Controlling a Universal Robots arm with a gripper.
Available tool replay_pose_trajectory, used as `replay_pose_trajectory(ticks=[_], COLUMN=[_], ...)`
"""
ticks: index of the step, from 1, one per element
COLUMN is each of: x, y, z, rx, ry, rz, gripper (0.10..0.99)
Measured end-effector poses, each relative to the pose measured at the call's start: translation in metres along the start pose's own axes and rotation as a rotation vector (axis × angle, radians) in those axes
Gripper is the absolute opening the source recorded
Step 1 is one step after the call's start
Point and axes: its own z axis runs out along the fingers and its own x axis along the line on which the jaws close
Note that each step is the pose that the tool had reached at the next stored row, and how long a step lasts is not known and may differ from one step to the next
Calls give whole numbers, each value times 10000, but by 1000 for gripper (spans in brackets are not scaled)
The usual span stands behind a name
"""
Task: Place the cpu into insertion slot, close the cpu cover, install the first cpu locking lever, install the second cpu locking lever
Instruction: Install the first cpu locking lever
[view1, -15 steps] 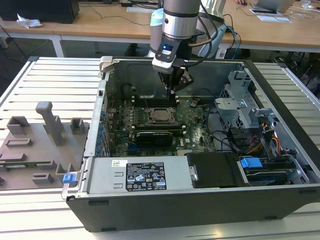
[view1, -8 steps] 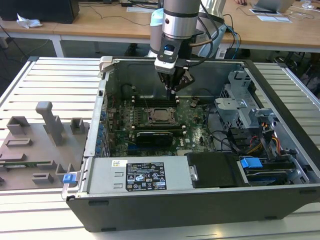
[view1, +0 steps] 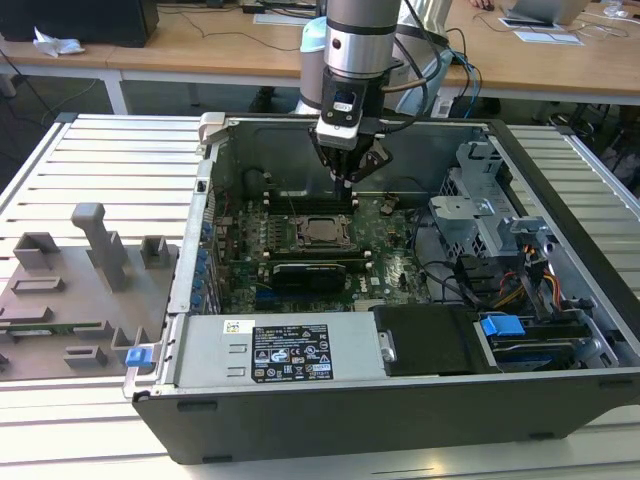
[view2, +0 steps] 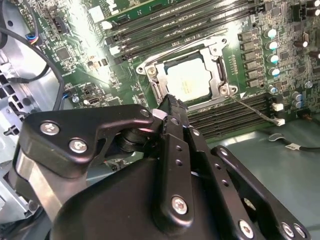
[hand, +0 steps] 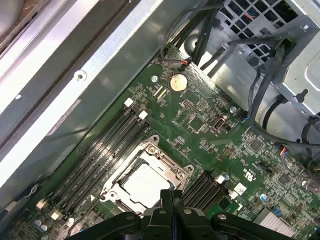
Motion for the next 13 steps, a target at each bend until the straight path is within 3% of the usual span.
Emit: replay_pose_trajectory(ticks=[13], x=[0], y=[0], z=[0], rx=[-72], ry=[-47], rz=[-993], gripper=[106])
